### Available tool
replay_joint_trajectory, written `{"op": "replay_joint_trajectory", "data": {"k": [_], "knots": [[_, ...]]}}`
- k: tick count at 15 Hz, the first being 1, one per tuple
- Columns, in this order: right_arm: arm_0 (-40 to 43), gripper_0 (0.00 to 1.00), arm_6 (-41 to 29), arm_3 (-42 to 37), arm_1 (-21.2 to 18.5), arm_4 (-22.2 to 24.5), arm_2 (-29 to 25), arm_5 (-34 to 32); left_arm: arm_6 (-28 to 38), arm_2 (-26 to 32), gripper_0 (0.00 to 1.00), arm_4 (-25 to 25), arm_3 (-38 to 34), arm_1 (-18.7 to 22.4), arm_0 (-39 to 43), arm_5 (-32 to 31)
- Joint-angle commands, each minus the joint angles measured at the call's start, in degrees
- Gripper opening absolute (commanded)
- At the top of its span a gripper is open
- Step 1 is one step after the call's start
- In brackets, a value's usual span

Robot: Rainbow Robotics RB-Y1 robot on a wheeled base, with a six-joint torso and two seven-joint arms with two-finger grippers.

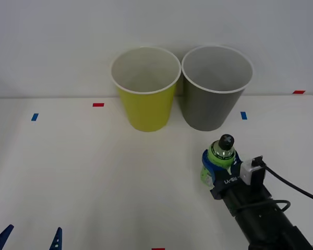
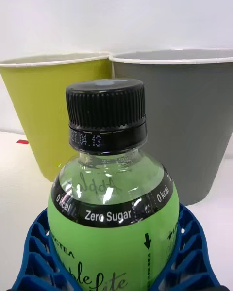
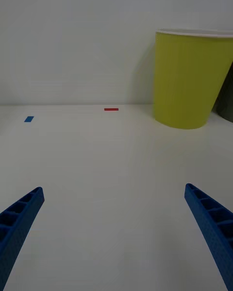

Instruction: Put cans in the gray bin and PET bottles in the light green bin.

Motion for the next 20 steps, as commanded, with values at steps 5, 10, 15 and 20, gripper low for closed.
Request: {"op": "replay_joint_trajectory", "data": {"k": [5, 10, 15, 20], "knots": [[-1.04, 0.00, -2.03, -17.41, 0.07, -0.71, -4.43, 23.81, 0.00, 0.00, 1.00, 0.00, 0.00, 0.00, 0.00, 0.00], [-6.58, 0.00, -14.60, -25.58, 0.42, 3.95, -4.78, 37.79, 0.00, 0.00, 1.00, 0.00, 0.00, 0.00, 0.00, 0.00], [-15.90, 0.00, -31.30, -33.55, -1.51, 18.19, 1.46, 61.96, 0.00, 0.00, 1.00, 0.00, 0.00, 0.00, 0.00, 0.00], [-33.92, 0.00, -31.65, -33.55, 1.03, 8.43, -2.94, 81.73, 0.00, 0.00, 1.00, 0.00, 0.00, 0.00, 0.00, 0.00]]}}
